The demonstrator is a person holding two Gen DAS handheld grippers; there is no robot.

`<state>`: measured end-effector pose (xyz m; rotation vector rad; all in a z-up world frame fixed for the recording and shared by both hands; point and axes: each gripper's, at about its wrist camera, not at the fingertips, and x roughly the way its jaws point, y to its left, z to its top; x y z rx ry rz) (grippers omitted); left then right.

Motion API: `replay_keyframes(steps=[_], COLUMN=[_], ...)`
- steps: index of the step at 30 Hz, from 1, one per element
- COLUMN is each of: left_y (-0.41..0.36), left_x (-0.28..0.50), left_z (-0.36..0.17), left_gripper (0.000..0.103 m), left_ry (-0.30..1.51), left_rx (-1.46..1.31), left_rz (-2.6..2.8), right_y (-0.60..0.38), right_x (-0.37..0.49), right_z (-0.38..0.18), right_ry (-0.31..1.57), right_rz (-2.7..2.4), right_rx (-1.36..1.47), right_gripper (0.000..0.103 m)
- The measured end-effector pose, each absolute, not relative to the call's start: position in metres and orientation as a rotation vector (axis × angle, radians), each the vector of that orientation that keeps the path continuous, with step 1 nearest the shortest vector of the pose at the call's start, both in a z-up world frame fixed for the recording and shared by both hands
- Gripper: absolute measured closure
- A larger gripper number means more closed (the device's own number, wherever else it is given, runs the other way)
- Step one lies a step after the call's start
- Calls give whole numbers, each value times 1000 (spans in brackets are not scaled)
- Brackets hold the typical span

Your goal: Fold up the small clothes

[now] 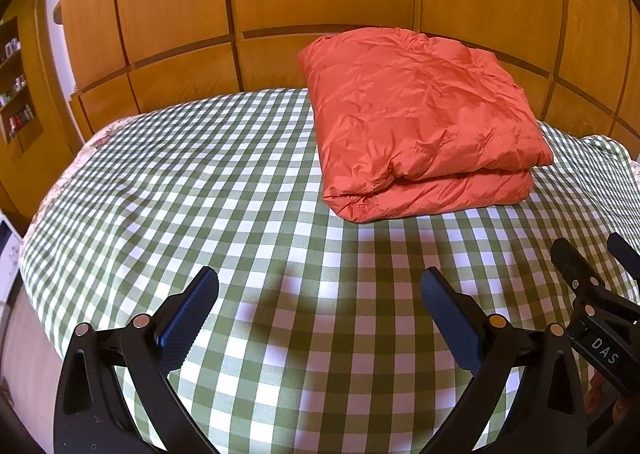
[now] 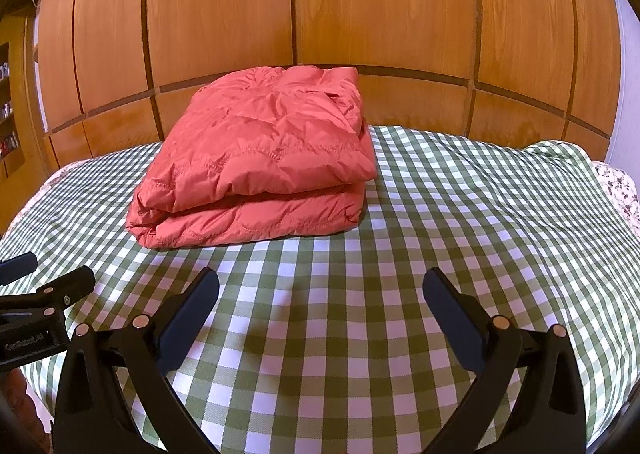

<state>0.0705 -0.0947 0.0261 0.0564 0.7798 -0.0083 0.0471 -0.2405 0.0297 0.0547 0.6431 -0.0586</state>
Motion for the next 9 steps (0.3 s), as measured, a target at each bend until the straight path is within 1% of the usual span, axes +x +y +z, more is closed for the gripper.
replay_keyframes(steps=[9], left_y=[-93], left_x=[78], left_z=[19], left_gripper=[3], left_ry=[824], left_rx=[47], left_rz=[3], right_y=[-242], right_x=[50], right_z=[28], right_ry=[652], right_rz=[-62], right_rx=[61], right_gripper=[2])
